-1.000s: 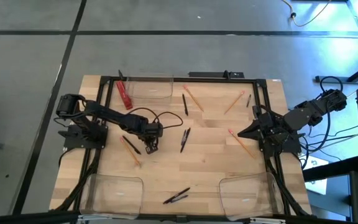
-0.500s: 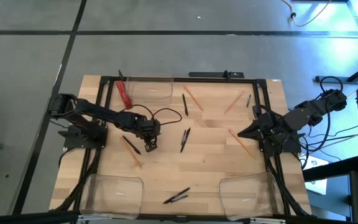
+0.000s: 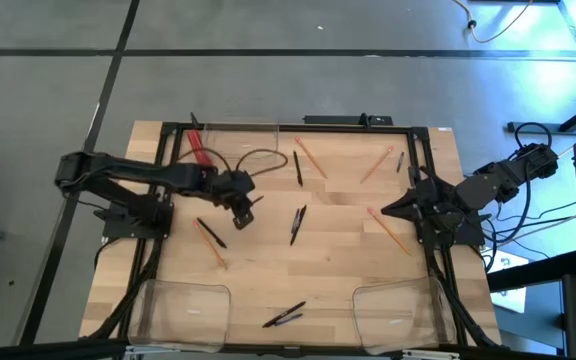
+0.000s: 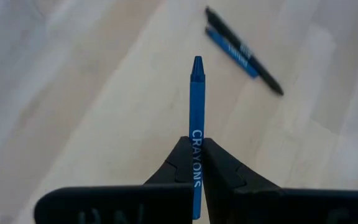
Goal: Sort crayons/erasers/pens/pencils in bins
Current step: Put the blue crayon into the top transparent bin
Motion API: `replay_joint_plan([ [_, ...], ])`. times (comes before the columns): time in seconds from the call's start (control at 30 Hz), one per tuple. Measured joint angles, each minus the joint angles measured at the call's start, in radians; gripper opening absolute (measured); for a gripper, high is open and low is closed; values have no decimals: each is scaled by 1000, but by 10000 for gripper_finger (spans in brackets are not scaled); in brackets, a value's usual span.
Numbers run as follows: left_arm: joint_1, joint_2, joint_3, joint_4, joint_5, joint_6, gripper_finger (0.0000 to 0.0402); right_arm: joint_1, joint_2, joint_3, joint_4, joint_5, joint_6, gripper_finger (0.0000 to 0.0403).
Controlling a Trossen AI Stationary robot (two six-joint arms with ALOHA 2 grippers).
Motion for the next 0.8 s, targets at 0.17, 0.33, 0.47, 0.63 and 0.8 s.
replay_joint_plan([
  [0.17,87,-2,161,-150,-37,136,0,0,0,0,-4,42,0,17],
  [0.33,237,4,297,-236,-68,291,0,0,0,0,-17,68,-1,17],
  [0.47,359,16,358,-235,-70,458,0,0,0,0,-20,69,-33,17],
  [0.63,486,50,369,-240,-50,604,0,0,0,0,-20,162,-54,17],
  [0.8,558,119,369,-203,-40,718,0,0,0,0,-10,265,-81,17],
])
